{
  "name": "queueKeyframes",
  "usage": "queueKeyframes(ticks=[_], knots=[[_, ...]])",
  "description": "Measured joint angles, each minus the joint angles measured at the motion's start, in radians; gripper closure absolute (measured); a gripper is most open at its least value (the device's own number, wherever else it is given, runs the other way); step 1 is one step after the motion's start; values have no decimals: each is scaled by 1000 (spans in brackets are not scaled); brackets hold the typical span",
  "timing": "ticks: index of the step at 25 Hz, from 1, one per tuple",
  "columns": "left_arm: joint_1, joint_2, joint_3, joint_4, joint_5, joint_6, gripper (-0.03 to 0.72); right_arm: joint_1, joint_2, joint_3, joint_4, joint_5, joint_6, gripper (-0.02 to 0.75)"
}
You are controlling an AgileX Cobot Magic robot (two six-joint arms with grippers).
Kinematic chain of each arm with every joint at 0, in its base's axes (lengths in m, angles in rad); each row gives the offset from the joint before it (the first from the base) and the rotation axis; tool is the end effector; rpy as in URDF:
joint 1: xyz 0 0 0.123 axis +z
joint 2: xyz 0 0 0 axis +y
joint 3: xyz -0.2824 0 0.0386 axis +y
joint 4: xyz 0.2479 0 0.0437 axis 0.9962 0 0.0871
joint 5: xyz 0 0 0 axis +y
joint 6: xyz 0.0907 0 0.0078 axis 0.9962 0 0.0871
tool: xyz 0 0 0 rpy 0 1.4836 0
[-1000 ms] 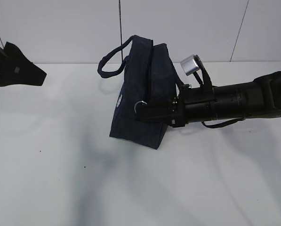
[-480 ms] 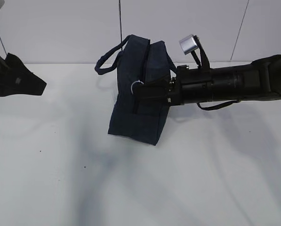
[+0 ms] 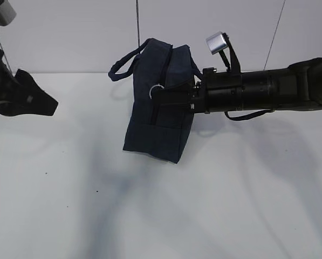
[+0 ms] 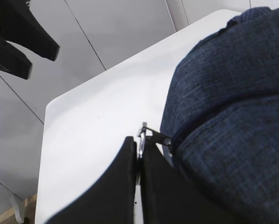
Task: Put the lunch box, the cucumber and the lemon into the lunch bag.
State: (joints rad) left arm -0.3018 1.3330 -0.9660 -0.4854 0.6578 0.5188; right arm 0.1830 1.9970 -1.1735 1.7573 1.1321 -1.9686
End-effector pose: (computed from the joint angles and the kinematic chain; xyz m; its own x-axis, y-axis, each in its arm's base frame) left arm 0.2535 -0.1062 0.2911 -0.6734 0.3332 -0.6599 0.5456 0.8263 -0.1396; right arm 0.3700 0.1509 0.1975 -0.3645 -0.0581 -0.9294 -0.8946 0.2988 0.3322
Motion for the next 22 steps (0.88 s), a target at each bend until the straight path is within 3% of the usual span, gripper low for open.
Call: queueKeyframes(ticks=[3, 6, 18, 22], knots=[[0, 23, 2, -51, -62, 53, 358, 0, -2, 0, 0, 0, 7, 738], [0, 41, 4, -186, -111, 184, 358, 0, -3, 0, 0, 0, 13, 738], [0, 267, 56, -1010, -107, 1053, 358, 0, -13, 0, 0, 0, 91, 738], [0, 373, 56, -1238, -66, 1319, 358, 0, -13, 0, 0, 0, 118, 738]])
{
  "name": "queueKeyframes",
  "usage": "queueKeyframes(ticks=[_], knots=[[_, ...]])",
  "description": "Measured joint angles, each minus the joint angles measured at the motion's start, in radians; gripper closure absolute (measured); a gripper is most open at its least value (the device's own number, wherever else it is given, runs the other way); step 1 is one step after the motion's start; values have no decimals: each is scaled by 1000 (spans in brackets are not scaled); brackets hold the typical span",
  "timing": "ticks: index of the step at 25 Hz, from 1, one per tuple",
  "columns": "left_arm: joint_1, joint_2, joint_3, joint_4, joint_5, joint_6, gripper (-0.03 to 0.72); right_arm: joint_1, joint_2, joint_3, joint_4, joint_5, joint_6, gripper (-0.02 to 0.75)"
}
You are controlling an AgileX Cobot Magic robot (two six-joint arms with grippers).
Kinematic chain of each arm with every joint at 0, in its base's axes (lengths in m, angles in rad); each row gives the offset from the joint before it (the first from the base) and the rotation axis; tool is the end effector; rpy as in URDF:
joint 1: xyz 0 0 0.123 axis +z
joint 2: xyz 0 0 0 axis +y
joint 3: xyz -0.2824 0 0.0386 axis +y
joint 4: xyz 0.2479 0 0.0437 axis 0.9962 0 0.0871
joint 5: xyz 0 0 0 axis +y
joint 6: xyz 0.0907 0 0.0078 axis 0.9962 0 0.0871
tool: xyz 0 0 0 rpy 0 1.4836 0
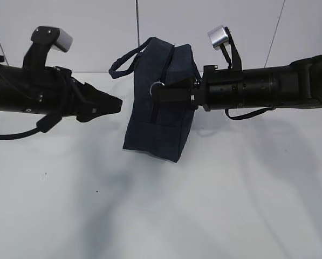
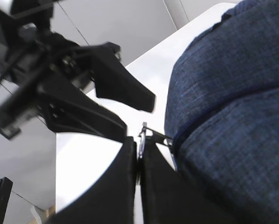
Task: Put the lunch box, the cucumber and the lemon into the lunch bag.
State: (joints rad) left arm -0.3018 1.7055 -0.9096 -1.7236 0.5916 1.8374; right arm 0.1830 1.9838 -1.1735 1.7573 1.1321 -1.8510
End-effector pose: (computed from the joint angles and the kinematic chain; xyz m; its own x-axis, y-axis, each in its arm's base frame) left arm 0.3127 -0.1500 0.2079 -0.4861 0.2239 -0.8447 0.7232 0.6457 -0.2450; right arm 0.3690 0.1507 0.2026 -0.4555 -0.0205 -0.8900 -0.8513 0.3025 0.4287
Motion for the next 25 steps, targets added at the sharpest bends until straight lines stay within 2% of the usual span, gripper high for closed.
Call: queueKeyframes(ticks=[3, 10, 19, 25], knots=[[0, 63, 0, -46, 40, 115, 358, 0, 0, 0, 0, 0, 6, 738], [0, 128, -36, -60, 106, 277, 358, 0, 0, 0, 0, 0, 15, 738], [0, 153, -132, -62, 111, 321, 343, 0, 0, 0, 0, 0, 17, 738], [0, 192, -153, -64, 124, 332, 342, 0, 0, 0, 0, 0, 17, 738]])
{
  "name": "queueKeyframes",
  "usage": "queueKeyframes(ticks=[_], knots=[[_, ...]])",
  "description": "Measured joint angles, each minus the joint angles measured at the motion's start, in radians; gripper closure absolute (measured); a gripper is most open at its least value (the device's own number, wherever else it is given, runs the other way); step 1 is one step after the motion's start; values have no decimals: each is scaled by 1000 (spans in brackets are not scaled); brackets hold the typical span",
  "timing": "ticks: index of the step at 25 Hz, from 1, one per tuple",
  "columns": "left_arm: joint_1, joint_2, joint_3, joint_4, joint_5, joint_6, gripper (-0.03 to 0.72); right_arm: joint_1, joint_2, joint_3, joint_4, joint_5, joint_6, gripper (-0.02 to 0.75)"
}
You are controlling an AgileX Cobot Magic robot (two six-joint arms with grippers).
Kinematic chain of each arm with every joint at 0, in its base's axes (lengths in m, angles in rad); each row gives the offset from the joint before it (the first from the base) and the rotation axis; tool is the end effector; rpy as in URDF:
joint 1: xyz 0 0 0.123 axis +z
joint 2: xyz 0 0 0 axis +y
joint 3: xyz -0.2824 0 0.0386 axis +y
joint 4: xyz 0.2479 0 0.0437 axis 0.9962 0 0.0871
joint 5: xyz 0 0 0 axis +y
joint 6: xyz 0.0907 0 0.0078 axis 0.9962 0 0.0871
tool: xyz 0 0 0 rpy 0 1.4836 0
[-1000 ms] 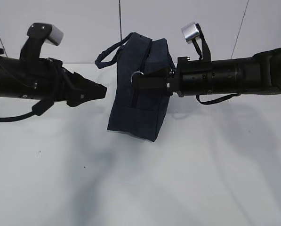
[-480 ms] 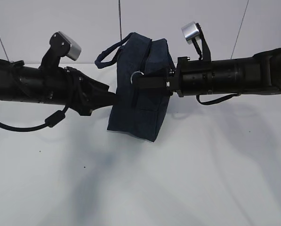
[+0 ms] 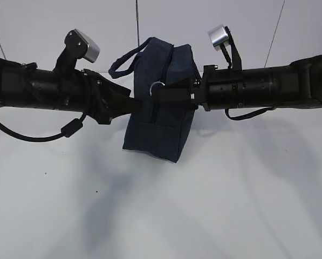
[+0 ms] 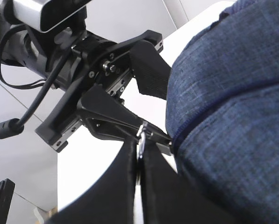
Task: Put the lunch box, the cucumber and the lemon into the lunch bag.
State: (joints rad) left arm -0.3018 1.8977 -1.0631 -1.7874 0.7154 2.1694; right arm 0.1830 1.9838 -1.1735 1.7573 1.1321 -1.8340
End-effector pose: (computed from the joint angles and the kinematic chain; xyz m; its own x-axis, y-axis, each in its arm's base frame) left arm 0.3504 -0.1703 0.1865 -0.2534 0.3280 -0.9100 0.8667 0.4949 -0.0630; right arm 0.3690 0.1507 0.2026 -0.4699 -0.0153 -0.8826 -0.8434 0.3028 0.4437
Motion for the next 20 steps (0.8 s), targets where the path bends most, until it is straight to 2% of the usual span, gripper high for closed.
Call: queueKeyframes(ticks=[6, 9, 12, 17, 20], knots=[[0, 22, -22, 0, 19, 2, 346, 0, 0, 0, 0, 0, 0, 738], [0, 49, -33, 0, 53, 2, 374, 0, 0, 0, 0, 0, 0, 738], [0, 64, -37, 0, 77, 2, 451, 0, 0, 0, 0, 0, 0, 738], [0, 68, -37, 0, 91, 2, 655, 0, 0, 0, 2, 0, 29, 738], [0, 71, -37, 2, 91, 2, 683, 0, -2, 0, 4, 0, 61, 738]])
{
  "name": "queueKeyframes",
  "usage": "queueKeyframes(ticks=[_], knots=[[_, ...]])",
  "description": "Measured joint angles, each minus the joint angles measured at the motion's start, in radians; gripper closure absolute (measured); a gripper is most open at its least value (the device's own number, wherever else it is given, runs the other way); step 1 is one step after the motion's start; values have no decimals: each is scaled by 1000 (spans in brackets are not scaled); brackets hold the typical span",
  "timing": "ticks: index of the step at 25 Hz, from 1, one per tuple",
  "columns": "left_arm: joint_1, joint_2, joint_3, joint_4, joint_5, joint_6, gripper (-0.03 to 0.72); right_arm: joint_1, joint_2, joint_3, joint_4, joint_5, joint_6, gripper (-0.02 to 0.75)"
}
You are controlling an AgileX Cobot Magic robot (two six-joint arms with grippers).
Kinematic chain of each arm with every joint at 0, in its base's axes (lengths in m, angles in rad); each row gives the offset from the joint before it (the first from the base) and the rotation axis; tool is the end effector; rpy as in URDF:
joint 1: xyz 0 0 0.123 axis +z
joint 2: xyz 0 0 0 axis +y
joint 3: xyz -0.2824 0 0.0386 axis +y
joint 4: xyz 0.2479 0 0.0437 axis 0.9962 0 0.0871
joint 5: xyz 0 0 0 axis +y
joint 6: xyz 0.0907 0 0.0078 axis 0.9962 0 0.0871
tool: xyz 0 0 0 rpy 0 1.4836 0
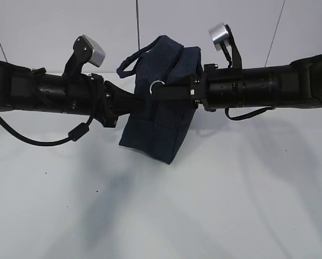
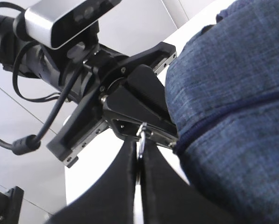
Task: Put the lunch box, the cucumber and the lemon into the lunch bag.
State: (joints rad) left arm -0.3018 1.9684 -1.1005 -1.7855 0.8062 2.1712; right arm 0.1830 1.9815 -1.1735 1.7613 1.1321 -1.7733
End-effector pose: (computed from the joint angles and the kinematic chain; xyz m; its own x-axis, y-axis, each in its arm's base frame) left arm 0.3562 -0.1782 0.1732 -0.2598 0.2970 -0.9189 0.8947 0.4320 -0.1134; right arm 0.3690 0.1506 0.2038 -0.5187 0.0073 -0.8549 -0.8134 0.3037 0.4961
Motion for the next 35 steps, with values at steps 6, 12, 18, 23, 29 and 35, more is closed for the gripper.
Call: queueKeyframes(ticks=[6, 12, 18, 23, 29, 35], knots=[[0, 0, 0, 0, 7, -15, 687, 0, -21, 0, 0, -8, 20, 738], [0, 0, -6, 1, 30, -42, 688, 0, -64, 0, -13, -35, 25, 738], [-6, 0, -10, 50, 41, -89, 688, 0, -67, -40, -46, -36, 53, 738], [-37, 0, -12, 62, 39, -96, 688, 0, -67, -80, -65, -38, 83, 738], [-48, 0, -14, 107, 24, -132, 689, 0, -67, -113, -86, -38, 113, 738], [-48, 0, -14, 135, 18, -146, 690, 0, -67, -119, -92, -40, 136, 738]])
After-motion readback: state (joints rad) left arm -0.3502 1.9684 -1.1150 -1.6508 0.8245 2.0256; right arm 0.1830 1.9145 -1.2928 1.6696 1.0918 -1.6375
